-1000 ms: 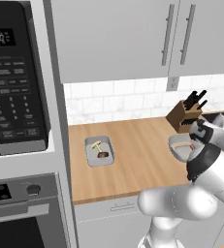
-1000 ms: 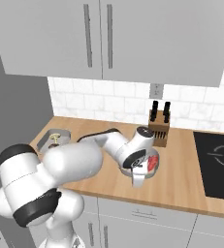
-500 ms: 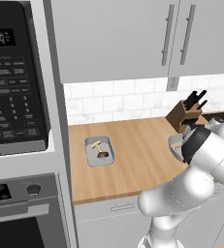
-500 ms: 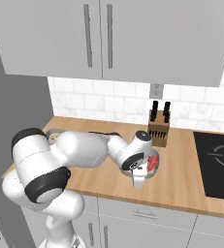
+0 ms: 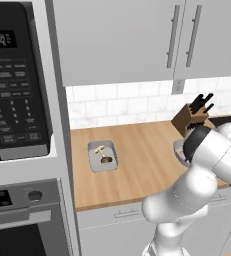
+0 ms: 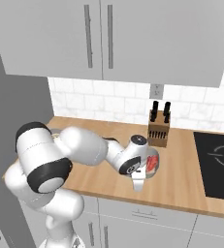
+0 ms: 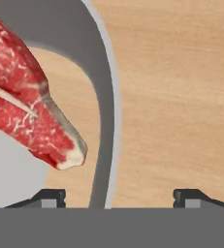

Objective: Take the meat container that has the steak and place it on the second highest rack of the freezer. Then take the vegetable container that has the mushrooms and place it on the highest rack of the freezer.

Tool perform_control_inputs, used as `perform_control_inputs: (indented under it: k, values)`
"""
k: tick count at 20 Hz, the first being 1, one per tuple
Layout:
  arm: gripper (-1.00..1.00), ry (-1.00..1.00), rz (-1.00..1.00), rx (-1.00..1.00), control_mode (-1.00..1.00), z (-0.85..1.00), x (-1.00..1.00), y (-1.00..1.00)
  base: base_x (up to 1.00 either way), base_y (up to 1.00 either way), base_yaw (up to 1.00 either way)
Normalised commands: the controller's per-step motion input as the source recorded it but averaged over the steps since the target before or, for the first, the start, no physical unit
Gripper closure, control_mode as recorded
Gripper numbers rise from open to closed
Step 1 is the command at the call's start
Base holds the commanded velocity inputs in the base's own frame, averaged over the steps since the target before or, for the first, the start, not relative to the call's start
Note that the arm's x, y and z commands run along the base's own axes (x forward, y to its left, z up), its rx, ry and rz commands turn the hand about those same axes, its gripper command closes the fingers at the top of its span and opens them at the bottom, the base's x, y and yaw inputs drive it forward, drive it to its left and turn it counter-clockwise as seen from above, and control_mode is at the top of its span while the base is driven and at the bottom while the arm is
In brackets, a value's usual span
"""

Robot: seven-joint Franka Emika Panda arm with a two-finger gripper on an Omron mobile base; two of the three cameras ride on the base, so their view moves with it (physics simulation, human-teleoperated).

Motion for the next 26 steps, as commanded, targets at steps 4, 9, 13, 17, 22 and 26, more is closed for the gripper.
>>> perform_control_inputs:
  k: [4, 9, 13, 17, 22, 26]
  values:
    - [1.00, -0.02, 0.00, 0.00, -1.00, -0.16, 0.09, 0.00, 0.00, 0.00, 0.00]
    - [1.00, 0.29, 0.00, -0.10, -1.00, 0.03, 0.59, 0.22, 0.00, 0.00, 0.00]
    - [1.00, 0.03, 0.00, -0.01, -1.00, 0.69, -0.16, 0.05, 0.00, 0.00, 0.00]
    - [1.00, -0.13, -0.01, -0.01, -1.00, 1.00, -0.68, 0.09, 0.00, 0.00, 0.00]
    - [1.00, -0.20, -0.11, -0.01, -1.00, 1.00, -0.61, 0.47, 0.00, 0.00, 0.00]
    - [1.00, -0.33, -0.23, -0.04, -1.00, 1.00, -0.63, 0.83, 0.00, 0.00, 0.00]
